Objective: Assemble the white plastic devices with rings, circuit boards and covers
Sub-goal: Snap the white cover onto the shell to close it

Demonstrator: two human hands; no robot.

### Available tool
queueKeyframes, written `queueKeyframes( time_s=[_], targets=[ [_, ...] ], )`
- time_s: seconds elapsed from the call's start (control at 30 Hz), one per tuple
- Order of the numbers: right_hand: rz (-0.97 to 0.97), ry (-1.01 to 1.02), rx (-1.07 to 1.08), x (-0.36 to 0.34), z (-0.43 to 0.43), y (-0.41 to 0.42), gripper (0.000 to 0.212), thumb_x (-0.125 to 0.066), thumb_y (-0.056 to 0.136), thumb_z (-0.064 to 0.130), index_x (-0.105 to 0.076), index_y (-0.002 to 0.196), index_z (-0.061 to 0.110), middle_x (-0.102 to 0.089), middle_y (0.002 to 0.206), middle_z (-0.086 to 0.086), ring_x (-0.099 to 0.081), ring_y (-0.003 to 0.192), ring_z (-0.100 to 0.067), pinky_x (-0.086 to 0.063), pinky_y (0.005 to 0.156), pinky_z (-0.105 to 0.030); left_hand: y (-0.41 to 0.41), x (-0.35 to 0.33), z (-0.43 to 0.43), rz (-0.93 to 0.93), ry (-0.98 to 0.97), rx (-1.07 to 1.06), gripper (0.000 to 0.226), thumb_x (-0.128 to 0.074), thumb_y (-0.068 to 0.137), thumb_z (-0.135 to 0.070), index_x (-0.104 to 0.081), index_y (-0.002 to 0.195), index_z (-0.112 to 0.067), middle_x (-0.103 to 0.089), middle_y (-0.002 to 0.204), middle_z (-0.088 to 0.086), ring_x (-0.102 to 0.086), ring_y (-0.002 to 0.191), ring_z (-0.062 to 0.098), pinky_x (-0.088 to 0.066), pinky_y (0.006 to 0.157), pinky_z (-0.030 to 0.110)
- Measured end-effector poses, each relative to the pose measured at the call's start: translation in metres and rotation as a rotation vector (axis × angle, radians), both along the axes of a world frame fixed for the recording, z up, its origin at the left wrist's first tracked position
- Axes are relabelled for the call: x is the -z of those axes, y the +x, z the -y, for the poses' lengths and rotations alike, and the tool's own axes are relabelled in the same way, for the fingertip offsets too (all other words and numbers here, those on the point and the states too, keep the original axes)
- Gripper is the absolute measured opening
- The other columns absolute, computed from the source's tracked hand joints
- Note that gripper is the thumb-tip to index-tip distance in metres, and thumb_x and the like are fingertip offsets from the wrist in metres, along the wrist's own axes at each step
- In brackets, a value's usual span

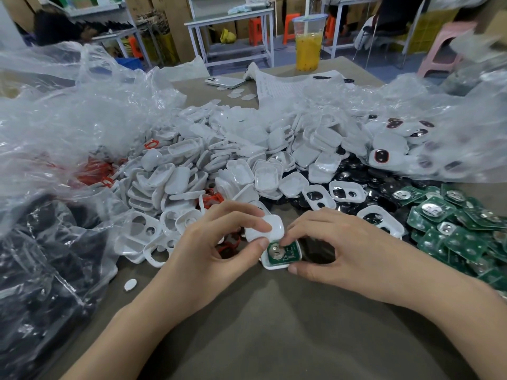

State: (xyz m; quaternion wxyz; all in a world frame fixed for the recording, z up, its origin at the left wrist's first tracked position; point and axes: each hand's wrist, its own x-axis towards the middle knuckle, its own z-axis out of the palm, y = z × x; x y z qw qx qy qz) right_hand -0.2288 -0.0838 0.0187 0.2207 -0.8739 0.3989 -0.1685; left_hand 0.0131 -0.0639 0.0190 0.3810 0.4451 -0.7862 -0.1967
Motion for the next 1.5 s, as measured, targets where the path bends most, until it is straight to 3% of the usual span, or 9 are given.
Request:
queueKeyframes(
  time_s=[0.23,0.43,1.3,1.5],
  targets=[
    [0.013,0.002,0.006,0.0004,0.0005,0.0,0.036,-0.053,0.084,0.066,-0.056,0.115,0.049,-0.053,0.116,0.034,-0.047,0.118,0.003,-0.041,0.096,-0.021,0.0012,-0.0012,-0.0001,0.007,0.003,0.014,0.009,-0.074,0.092,-0.034,-0.073,0.099,-0.029,-0.065,0.116,-0.015,-0.061,0.098,-0.003,-0.04,0.083,0.007],
    [0.006,-0.001,0.003,0.002,0.0009,0.0009,0.039,-0.053,0.084,0.066,-0.059,0.119,0.049,-0.049,0.12,0.033,-0.044,0.121,0.006,-0.034,0.099,-0.013,0.0021,-0.0008,-0.0004,-0.004,0.013,0.027,0.013,-0.068,0.089,-0.034,-0.073,0.101,-0.03,-0.065,0.116,-0.014,-0.063,0.098,0.0,-0.042,0.082,0.009],
    [-0.005,0.016,0.003,-0.0015,-0.0002,0.0031,0.038,-0.056,0.084,0.062,-0.062,0.117,0.044,-0.053,0.116,0.029,-0.047,0.117,0.002,-0.036,0.098,-0.017,0.0002,0.0003,0.0009,0.019,-0.017,0.039,0.012,-0.069,0.09,-0.032,-0.073,0.102,-0.03,-0.066,0.116,-0.014,-0.062,0.099,-0.002,-0.04,0.083,0.006],
    [0.03,0.046,0.019,0.0002,0.0004,0.0018,0.037,-0.061,0.082,0.062,-0.047,0.115,0.053,-0.05,0.113,0.036,-0.047,0.114,0.006,-0.036,0.089,-0.009,0.001,0.0011,0.0015,0.007,-0.009,0.004,0.014,-0.067,0.091,-0.037,-0.07,0.104,-0.034,-0.065,0.118,-0.014,-0.064,0.1,0.012,-0.041,0.081,0.009]
  ],
)
